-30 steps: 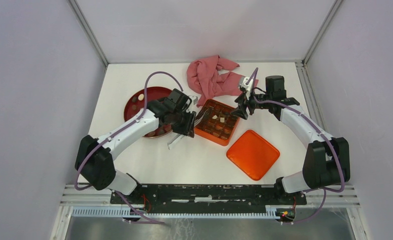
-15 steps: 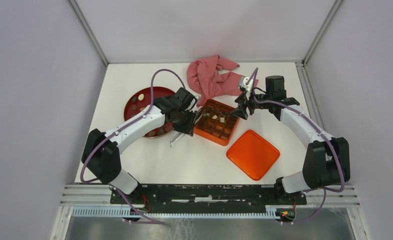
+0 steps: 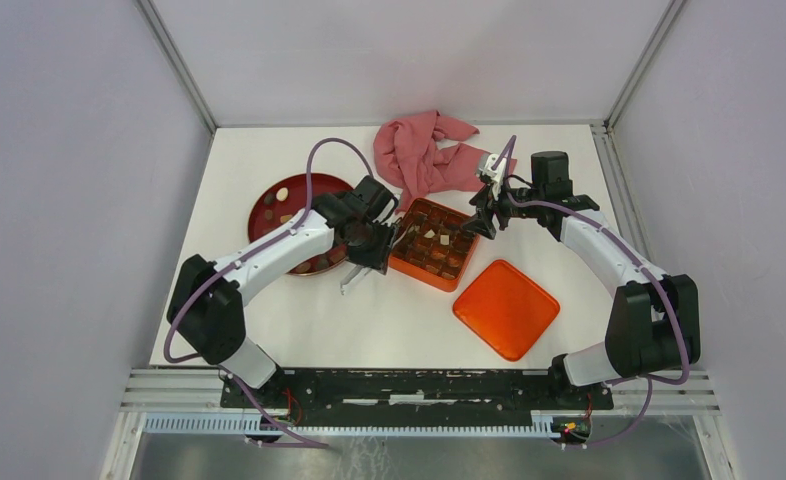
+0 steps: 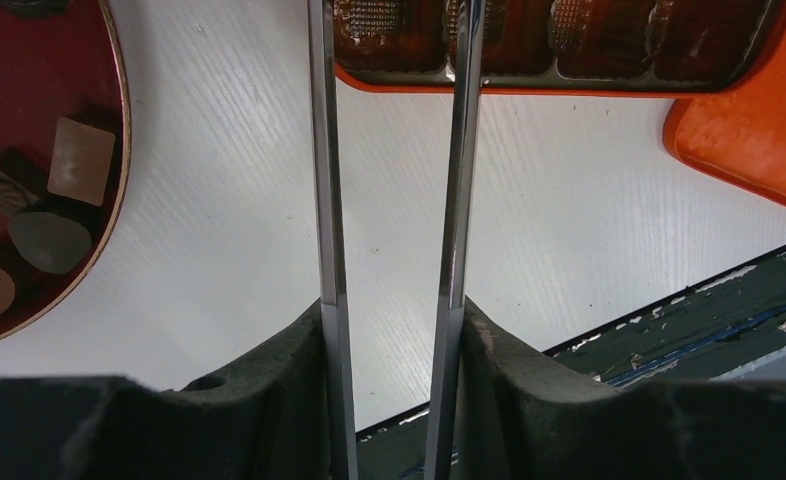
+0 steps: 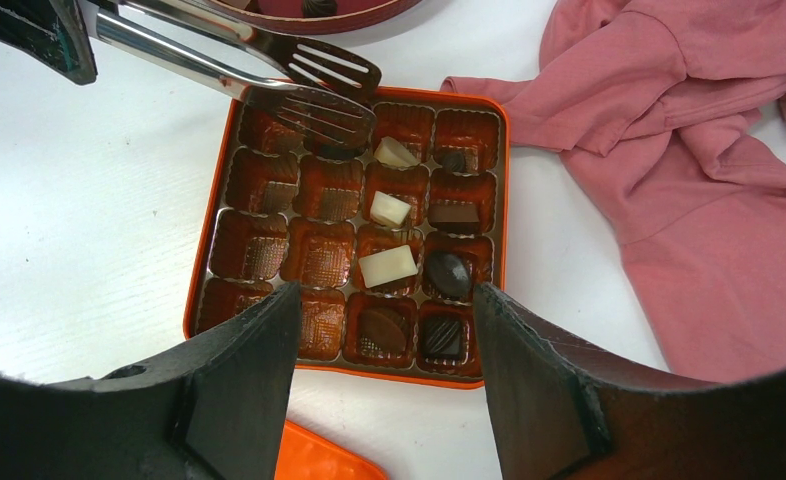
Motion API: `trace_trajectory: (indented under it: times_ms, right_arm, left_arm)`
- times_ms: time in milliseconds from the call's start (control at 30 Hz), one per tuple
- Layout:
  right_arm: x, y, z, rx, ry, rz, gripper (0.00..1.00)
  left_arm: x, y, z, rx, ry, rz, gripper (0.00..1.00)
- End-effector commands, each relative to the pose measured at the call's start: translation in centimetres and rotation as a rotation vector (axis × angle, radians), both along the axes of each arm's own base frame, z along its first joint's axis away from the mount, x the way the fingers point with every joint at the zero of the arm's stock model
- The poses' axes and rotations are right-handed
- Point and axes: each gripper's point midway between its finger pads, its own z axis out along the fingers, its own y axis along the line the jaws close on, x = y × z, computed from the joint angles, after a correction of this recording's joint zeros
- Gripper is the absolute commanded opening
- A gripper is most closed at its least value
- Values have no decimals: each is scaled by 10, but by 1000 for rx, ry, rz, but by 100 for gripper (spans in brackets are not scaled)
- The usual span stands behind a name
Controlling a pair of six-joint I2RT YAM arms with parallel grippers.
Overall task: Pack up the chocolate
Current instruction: Place the fake chocolate in the packing box, then pick up the fake chocolate from the plate.
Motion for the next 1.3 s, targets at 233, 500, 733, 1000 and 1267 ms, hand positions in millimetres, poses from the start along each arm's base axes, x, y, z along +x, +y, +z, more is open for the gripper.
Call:
trace_trajectory:
  times_ms: [233,500,733,1000,1267]
  right_arm:
    - [3,2,15,16,-46,20,69]
    - [3,2,18,21,-54,22,69]
    - [2,3,17,26,-47,26,69]
    - [3,2,15,22,-41,24,69]
    - [3,2,13,20,-36,25,70]
  left_arm:
    - [13,-10,57,-116,-137,45,42]
    - [15,62,56,-37,-116,148,43]
    - [6,110,28,78,-36,188,44]
    - [14,117,10,155,-9,174,45]
    - [23,113,-3,167,18,158,45]
